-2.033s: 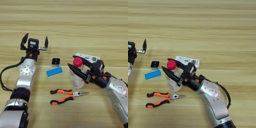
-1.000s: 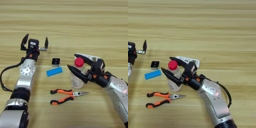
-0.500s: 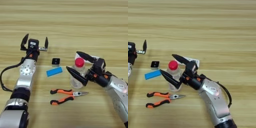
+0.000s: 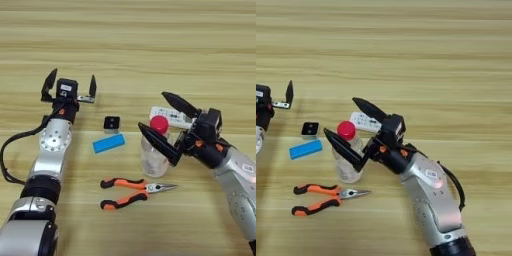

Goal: Move the objects on the table

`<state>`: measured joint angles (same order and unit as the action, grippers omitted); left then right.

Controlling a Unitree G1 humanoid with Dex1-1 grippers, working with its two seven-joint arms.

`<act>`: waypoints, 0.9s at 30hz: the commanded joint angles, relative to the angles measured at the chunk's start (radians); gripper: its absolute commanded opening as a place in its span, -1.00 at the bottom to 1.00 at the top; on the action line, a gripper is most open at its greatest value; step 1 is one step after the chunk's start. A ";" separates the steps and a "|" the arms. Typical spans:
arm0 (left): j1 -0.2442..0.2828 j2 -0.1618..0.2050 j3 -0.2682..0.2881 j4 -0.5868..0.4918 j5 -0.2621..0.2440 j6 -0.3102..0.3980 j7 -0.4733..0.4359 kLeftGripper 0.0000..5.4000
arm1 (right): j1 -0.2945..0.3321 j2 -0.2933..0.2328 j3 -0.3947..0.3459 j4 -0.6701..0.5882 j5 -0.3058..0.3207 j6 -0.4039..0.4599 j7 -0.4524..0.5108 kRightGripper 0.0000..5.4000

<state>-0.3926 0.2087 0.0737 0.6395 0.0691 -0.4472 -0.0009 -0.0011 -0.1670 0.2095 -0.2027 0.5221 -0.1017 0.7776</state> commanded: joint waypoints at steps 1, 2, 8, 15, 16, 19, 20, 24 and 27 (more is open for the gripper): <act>-0.021 0.007 0.002 0.010 0.001 -0.013 0.000 1.00 | -0.028 0.003 -0.046 -0.025 0.061 0.038 -0.002 0.98; -0.022 0.007 0.002 0.011 0.001 -0.013 0.000 1.00 | -0.033 0.004 -0.058 -0.025 0.075 0.046 -0.005 0.98; -0.023 0.008 0.002 0.016 0.001 -0.016 0.000 1.00 | -0.081 0.004 -0.157 -0.017 0.180 0.115 -0.030 0.98; -0.024 0.008 0.002 0.019 0.001 -0.018 0.000 1.00 | -0.154 -0.009 -0.289 0.027 0.278 0.192 -0.082 0.98; -0.024 0.007 0.002 0.019 0.001 -0.018 0.001 1.00 | -0.165 -0.011 -0.305 0.035 0.284 0.201 -0.092 0.98; -0.026 0.005 0.001 0.021 0.003 -0.018 0.003 1.00 | -0.199 -0.006 -0.342 0.063 0.289 0.200 -0.106 0.98; -0.026 0.005 0.000 0.021 0.003 -0.019 0.004 1.00 | -0.210 -0.008 -0.349 0.077 0.273 0.193 -0.114 0.98; -0.029 0.001 -0.001 0.025 0.005 -0.020 0.007 1.00 | -0.249 -0.035 -0.367 0.138 0.203 0.176 -0.128 0.98; -0.033 -0.001 -0.002 0.031 0.006 -0.022 0.009 1.00 | -0.276 -0.069 -0.360 0.196 0.132 0.150 -0.100 0.98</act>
<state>-0.4073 0.2090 0.0731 0.6600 0.0709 -0.4590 0.0019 -0.2443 -0.2031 -0.1513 -0.0450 0.7075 0.0676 0.6614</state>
